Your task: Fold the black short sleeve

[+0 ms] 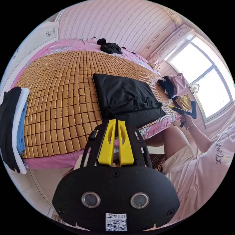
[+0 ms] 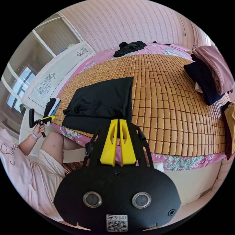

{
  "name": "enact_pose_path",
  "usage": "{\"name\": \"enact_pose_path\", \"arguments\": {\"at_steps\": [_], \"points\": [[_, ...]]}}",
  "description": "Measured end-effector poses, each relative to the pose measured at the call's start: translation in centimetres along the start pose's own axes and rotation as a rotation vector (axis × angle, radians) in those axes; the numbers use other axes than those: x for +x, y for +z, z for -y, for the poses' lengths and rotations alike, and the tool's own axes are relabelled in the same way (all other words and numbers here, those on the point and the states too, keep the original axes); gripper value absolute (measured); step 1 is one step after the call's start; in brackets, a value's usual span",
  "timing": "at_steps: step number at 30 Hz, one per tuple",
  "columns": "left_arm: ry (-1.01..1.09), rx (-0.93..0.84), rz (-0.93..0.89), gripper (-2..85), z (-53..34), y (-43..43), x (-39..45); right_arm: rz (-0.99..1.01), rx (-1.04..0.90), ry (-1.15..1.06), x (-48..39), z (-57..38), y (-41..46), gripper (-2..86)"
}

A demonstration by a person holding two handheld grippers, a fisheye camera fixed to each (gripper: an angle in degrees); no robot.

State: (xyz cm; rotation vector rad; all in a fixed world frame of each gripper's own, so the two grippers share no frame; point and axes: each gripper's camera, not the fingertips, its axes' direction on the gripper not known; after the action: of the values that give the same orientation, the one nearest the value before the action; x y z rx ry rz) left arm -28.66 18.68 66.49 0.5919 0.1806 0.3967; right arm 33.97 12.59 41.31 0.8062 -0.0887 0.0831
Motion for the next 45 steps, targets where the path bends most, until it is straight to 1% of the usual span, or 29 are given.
{"name": "enact_pose_path", "arguments": {"at_steps": [2, 4, 8, 12, 14, 19, 23, 27, 29, 31, 32, 35, 38, 41, 43, 45], "points": [[0.006, 0.021, -0.043, 1.1, -0.6, 0.2, 1.4, 0.055, 0.016, -0.031, -2.9, -0.6, 0.6, 5.3], [0.032, 0.021, -0.059, 2.6, -0.7, 0.9, 2.8, 0.072, -0.037, -0.062, -5.2, -0.7, 1.9, 6.1], [0.085, -0.041, -0.03, 4.1, 0.1, 3.3, 5.2, 0.068, -0.087, -0.135, -10.4, -1.2, 3.7, 7.0], [0.102, -0.099, -0.028, 4.6, 1.0, 5.0, 6.8, 0.06, -0.107, -0.146, -13.1, -1.7, 4.4, 7.1], [0.093, -0.095, -0.027, 4.9, 1.3, 5.5, 7.2, 0.038, -0.141, -0.171, -14.3, -1.6, 5.1, 7.8], [0.046, -0.123, -0.066, 6.2, 2.8, 7.5, 7.3, -0.017, -0.19, -0.17, -14.7, 0.8, 7.2, 8.9], [0.031, -0.141, 0.0, 7.6, 5.0, 9.6, 7.3, -0.109, -0.213, -0.146, -14.3, 4.0, 10.2, 9.6], [0.005, -0.16, 0.024, 8.1, 7.2, 12.2, 7.2, -0.166, -0.226, -0.134, -14.5, 6.1, 13.1, 10.4], [-0.016, -0.185, 0.058, 8.2, 8.0, 13.5, 7.1, -0.172, -0.309, -0.158, -14.8, 6.8, 15.7, 9.0], [-0.031, -0.227, 0.083, 7.4, 8.3, 15.0, 6.8, -0.185, -0.346, -0.172, -14.9, 6.6, 17.0, 7.2], [-0.037, -0.273, 0.085, 6.3, 8.2, 16.0, 6.6, -0.178, -0.32, -0.214, -15.2, 6.4, 16.7, 5.1], [0.029, -0.248, 0.076, 2.3, 7.6, 16.1, 6.6, -0.107, -0.314, -0.259, -15.6, 5.4, 15.8, 0.7], [0.021, -0.225, 0.015, 0.5, 6.8, 14.7, 6.3, -0.043, -0.27, -0.308, -16.2, 3.5, 13.6, -0.2], [0.066, -0.17, -0.088, 0.0, 4.7, 12.1, 7.1, 0.035, -0.292, -0.366, -17.0, 0.8, 11.5, -0.5], [0.112, -0.161, -0.104, 0.1, 2.8, 10.9, 8.0, 0.041, -0.313, -0.397, -17.4, -1.3, 10.7, -0.6], [0.121, -0.2, -0.112, 0.4, 0.2, 10.5, 8.5, 0.015, -0.334, -0.396, -17.6, -3.2, 10.3, -0.6]]}}
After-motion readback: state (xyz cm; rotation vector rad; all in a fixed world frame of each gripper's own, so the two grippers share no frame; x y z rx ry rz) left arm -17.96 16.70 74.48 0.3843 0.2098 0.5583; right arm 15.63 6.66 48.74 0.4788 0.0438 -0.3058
